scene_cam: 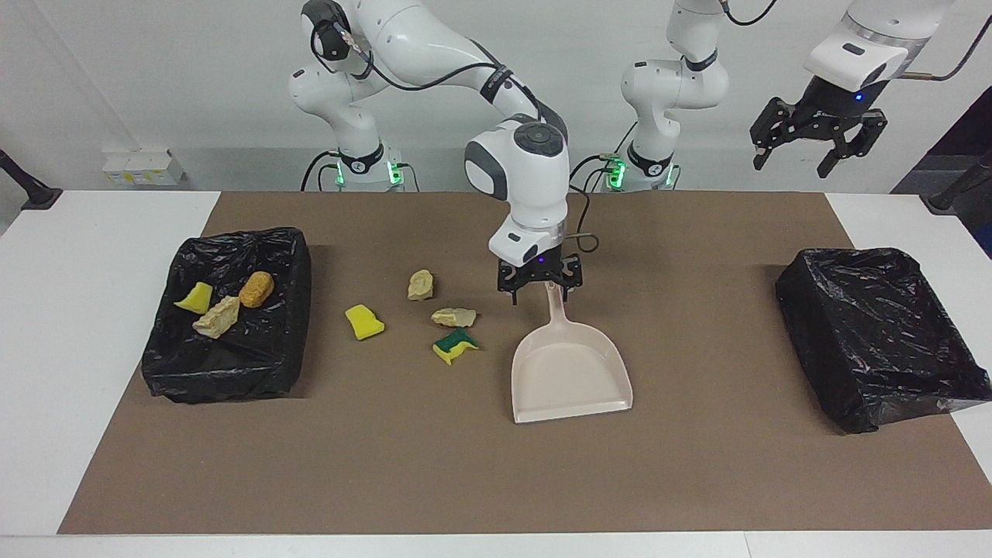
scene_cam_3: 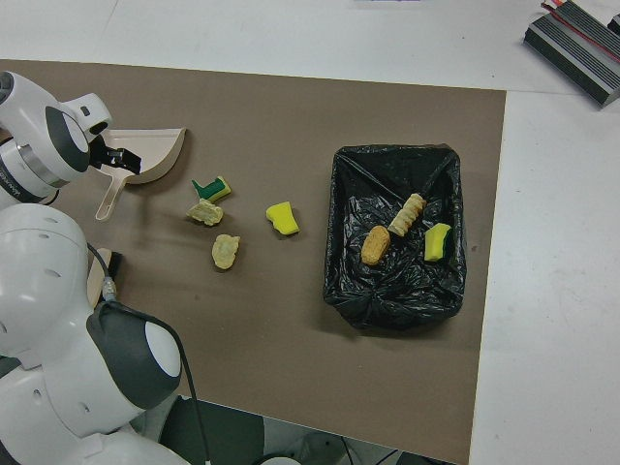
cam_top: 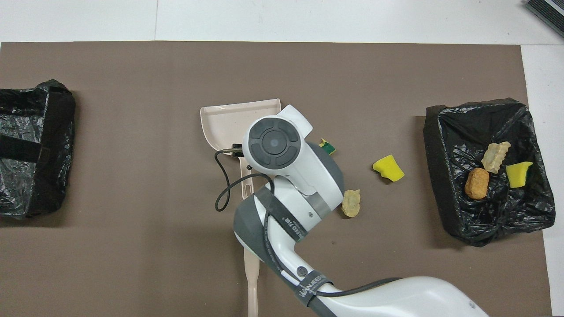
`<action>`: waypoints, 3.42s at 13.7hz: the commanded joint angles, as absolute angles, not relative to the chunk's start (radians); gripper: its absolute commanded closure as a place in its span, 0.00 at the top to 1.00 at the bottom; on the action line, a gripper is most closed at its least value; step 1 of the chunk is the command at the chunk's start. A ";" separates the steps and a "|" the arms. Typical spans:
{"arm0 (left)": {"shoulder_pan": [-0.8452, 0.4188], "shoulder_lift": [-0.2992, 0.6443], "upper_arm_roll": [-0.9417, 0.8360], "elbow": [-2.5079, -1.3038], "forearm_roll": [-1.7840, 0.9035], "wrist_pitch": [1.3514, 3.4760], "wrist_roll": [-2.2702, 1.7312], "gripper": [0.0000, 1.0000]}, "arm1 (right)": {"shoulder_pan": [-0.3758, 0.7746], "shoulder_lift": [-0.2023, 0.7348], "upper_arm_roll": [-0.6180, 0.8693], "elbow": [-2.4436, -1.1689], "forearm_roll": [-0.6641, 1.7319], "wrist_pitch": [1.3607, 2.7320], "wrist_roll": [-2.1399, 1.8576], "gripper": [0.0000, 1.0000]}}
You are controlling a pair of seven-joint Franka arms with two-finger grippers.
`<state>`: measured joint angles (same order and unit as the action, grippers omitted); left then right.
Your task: Sweep and dump trash in bin
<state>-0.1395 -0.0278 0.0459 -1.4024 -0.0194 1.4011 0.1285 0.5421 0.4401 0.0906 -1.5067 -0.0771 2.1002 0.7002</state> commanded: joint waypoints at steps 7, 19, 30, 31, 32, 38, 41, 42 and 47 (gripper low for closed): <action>-0.160 -0.037 0.057 -1.399 -0.015 1.399 0.132 1.00 | 0.506 0.181 0.100 -1.785 0.107 1.970 0.581 1.00; -0.178 0.043 -0.257 -1.755 -0.020 1.926 -0.250 1.00 | 0.891 0.101 0.101 -2.147 0.112 2.201 0.971 0.88; -0.311 0.183 -0.299 -2.002 -0.008 2.286 -0.442 1.00 | 0.931 0.074 0.109 -2.203 0.253 2.152 0.876 0.59; -0.313 0.183 -0.299 -2.002 -0.006 2.286 -0.446 1.00 | 0.933 0.069 0.109 -2.213 0.268 2.151 0.864 0.59; -0.321 0.184 -0.299 -2.003 -0.005 2.286 -0.454 0.99 | 0.933 0.066 0.109 -2.220 0.270 2.148 0.859 0.55; -0.359 0.216 -0.301 -2.006 0.060 2.307 -0.541 0.86 | 0.920 0.080 0.106 -2.198 0.270 2.120 0.871 0.00; -0.370 0.233 -0.301 -2.006 0.063 2.327 -0.555 0.75 | 0.869 0.058 0.103 -2.206 0.268 2.061 0.856 0.00; -0.368 0.233 -0.301 -2.006 0.064 2.326 -0.555 0.61 | 0.848 0.036 0.103 -2.213 0.264 2.043 0.854 0.00; -0.359 0.215 -0.299 -1.993 0.113 2.290 -0.546 0.00 | 0.743 -0.149 0.101 -2.361 0.255 1.984 0.694 0.00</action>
